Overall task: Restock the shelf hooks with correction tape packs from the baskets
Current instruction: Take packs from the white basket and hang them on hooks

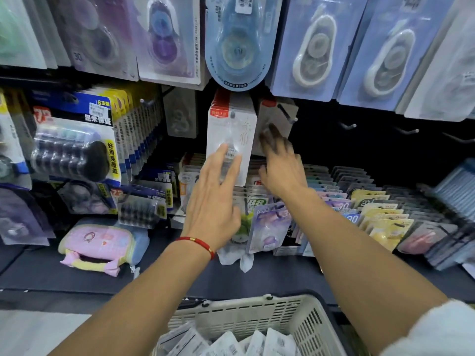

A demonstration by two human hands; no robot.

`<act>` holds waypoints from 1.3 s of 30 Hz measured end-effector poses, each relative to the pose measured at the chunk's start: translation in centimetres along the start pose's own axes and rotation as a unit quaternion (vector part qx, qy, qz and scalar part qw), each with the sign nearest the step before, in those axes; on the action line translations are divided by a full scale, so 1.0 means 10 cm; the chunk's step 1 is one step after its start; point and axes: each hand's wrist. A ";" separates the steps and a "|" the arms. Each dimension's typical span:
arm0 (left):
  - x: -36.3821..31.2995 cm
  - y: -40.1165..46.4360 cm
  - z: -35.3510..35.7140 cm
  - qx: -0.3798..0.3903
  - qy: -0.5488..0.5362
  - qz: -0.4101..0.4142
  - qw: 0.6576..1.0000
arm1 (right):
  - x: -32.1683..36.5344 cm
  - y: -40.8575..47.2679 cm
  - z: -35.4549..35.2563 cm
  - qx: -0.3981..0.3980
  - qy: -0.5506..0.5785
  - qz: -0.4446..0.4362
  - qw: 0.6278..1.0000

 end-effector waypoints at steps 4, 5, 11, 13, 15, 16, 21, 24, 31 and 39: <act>0.10 -0.09 -0.02 0.005 0.007 0.015 1.000 | 0.01 0.01 -0.02 -0.003 0.008 -0.010 1.000; 0.11 -0.14 -0.03 0.010 0.006 0.011 1.000 | -0.01 -0.05 -0.02 -0.007 0.022 -0.012 1.000; 0.20 -0.78 -0.10 0.206 0.041 0.002 0.978 | -0.35 -0.99 -0.01 0.017 0.203 0.003 0.979; 0.17 -1.07 -0.10 0.312 0.071 0.002 0.947 | -0.50 -1.41 0.11 0.073 0.189 -0.007 0.979; 0.10 -1.39 -0.05 0.399 0.069 0.002 0.914 | -0.61 -1.78 0.32 0.184 0.147 -0.022 0.972; 0.05 -1.56 -0.01 0.444 0.063 0.001 0.894 | -0.64 -1.96 0.44 0.258 0.114 -0.034 0.959; -0.14 -2.43 0.32 0.590 0.025 -0.075 0.804 | -0.54 -2.92 1.24 0.536 -0.022 -0.121 0.835; -0.28 -2.82 0.45 0.586 -0.018 -0.168 0.793 | -0.34 -3.36 1.66 0.536 -0.001 -0.156 0.829; -0.49 -3.19 0.58 0.406 -0.114 -0.355 0.834 | -0.21 -3.73 2.30 0.470 0.010 -0.125 0.874; -0.67 -3.21 0.80 0.177 -0.139 -0.553 0.802 | -0.38 -3.71 2.13 0.428 0.150 -0.084 0.887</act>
Point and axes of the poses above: each hand's wrist, its own y-axis towards the middle knuckle, its own z-axis out of the palm, x = y × z, and after that the axes turned 14 degrees about z, right-handed
